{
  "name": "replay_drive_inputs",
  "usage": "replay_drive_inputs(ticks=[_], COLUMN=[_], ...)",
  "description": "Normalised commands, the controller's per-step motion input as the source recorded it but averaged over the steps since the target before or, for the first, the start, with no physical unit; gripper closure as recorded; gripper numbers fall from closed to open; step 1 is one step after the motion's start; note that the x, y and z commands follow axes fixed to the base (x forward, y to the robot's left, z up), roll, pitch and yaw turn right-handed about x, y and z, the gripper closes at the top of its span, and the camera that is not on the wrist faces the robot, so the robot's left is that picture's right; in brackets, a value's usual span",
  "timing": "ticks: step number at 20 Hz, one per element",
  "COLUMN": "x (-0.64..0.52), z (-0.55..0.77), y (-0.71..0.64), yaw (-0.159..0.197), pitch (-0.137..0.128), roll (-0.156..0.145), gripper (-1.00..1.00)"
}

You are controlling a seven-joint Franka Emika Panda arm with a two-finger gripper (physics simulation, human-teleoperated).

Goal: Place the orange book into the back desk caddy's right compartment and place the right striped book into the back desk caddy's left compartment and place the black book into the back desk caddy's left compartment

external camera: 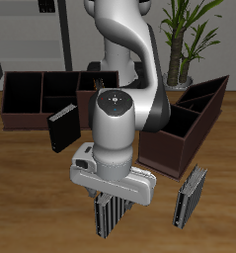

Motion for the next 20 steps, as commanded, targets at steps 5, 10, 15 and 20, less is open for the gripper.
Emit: replay_drive_inputs(ticks=[5, 10, 15, 20], x=[0.01, 0.04, -0.04, -0.32], z=[-0.16, -0.12, 0.22, 0.94], y=[-0.06, -0.03, -0.19, -0.39], yaw=[0.018, 0.062, 0.042, 0.027], pitch=[0.064, 0.058, 0.004, -0.088], roll=[0.028, 0.001, -0.020, -0.019], gripper=[1.00, 1.00, 1.00, 1.00])
